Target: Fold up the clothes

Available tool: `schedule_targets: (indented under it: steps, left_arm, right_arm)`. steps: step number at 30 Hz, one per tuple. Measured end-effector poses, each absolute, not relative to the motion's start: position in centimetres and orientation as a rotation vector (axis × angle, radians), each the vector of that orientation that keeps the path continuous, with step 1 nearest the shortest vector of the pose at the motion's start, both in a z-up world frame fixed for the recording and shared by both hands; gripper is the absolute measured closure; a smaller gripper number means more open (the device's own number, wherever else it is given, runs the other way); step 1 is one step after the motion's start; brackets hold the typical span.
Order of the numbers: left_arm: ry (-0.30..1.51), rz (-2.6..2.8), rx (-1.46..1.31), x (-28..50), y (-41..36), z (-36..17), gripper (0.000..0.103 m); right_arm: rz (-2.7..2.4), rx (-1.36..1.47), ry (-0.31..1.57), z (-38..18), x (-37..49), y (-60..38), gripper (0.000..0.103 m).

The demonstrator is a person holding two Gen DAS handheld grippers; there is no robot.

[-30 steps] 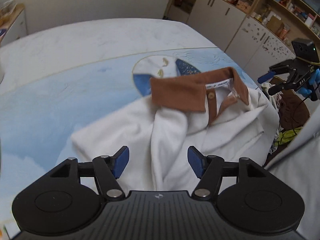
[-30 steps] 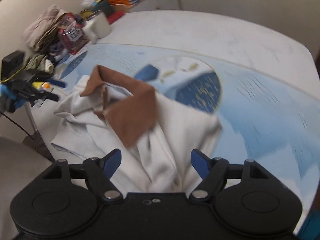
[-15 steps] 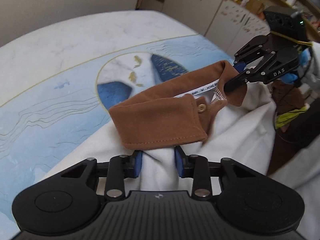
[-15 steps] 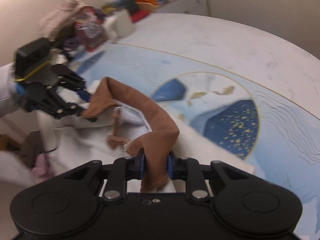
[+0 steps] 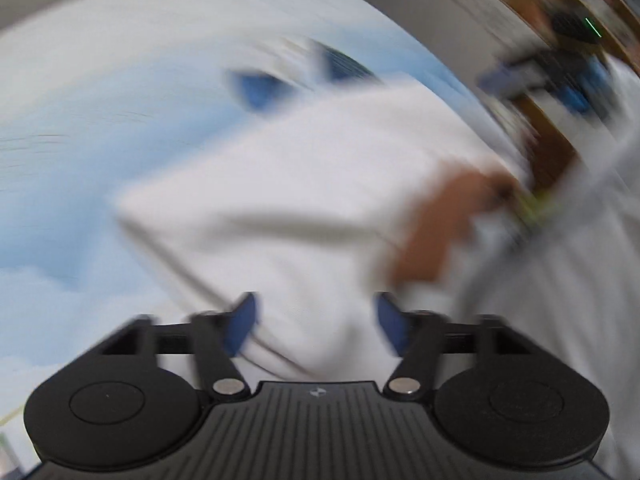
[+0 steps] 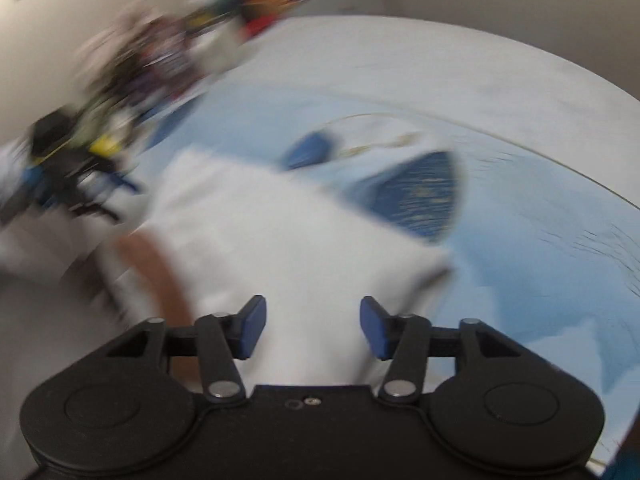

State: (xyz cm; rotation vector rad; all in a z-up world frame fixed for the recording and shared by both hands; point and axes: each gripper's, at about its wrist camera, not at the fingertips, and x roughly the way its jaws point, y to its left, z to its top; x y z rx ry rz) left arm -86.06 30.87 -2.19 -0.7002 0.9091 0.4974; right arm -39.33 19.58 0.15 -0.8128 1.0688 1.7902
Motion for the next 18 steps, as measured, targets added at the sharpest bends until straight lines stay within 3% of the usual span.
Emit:
schedule_targets:
  steps: [9, 13, 16, 17, 18]
  left_arm:
    - [0.825, 0.762, -0.843, -85.2, 35.2, -6.2, 0.032]
    - [0.844, 0.775, -0.826, -83.3, 35.6, -6.7, 0.056]
    - [0.862, 0.781, -0.794, -82.2, 36.4, -6.8, 0.072]
    - [0.863, 0.782, -0.783, -81.8, 37.0, -6.7, 0.074]
    - [0.86, 0.782, -0.773, -81.3, 37.7, -6.6, 0.075]
  right_arm:
    - [1.55, -0.67, 1.231, -6.2, -38.6, 22.9, 0.0]
    - [1.456, -0.536, 1.318, -7.2, -37.9, 23.0, 0.0]
    - [1.415, -0.509, 1.251, -6.5, -37.3, 22.9, 0.0]
    - [1.404, -0.526, 1.196, -6.1, -36.9, 23.2, 0.042]
    - [1.389, -0.537, 1.141, -5.6, -36.4, 23.5, 0.045]
